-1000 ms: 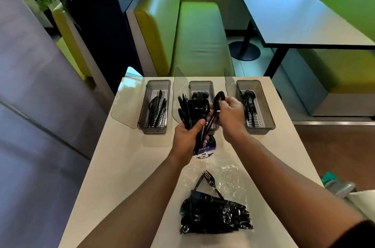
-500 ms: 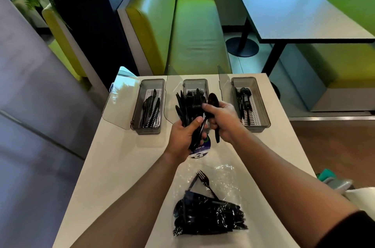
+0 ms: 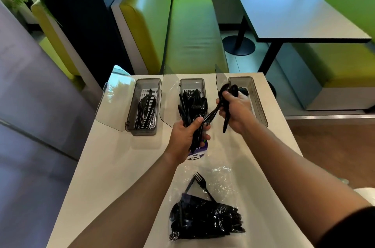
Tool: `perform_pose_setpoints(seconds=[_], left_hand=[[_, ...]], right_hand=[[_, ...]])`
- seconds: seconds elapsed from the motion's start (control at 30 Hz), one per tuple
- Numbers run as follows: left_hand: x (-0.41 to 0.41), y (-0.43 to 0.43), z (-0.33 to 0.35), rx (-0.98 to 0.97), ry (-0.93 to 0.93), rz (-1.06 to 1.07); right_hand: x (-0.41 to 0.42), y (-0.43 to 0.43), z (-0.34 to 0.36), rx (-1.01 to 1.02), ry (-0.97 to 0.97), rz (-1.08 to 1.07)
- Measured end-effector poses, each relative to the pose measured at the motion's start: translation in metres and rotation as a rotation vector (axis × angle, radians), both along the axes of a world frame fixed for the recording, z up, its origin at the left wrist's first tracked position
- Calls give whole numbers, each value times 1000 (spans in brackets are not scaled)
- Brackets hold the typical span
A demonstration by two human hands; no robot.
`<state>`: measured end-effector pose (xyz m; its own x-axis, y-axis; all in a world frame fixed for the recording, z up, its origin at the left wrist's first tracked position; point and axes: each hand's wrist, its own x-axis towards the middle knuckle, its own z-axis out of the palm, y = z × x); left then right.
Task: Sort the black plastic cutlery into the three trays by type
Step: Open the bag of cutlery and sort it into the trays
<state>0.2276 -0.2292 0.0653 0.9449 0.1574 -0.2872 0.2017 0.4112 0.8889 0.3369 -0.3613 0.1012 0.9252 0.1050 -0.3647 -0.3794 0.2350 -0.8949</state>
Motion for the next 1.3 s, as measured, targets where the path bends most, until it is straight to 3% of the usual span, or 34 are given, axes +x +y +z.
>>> perform_pose_setpoints(seconds=[0.17, 0.6, 0.83, 1.0, 1.17, 1.3], left_hand=[[3, 3, -4, 13, 2, -14], [11, 9, -13, 49, 24, 16], [12, 19, -17, 16, 55, 29], [9, 19, -15, -11, 59, 28], [4, 16, -7, -57, 44, 34], [-1, 18, -5, -82, 42, 39]], right_hand=[[36, -32, 15, 146, 66, -46], [108, -88, -61, -118, 331, 3], [116, -83, -81, -199, 336, -15], [124, -82, -91, -342, 198, -115], [104, -67, -57, -382, -49, -133], [67, -36, -20, -350, -280, -30]])
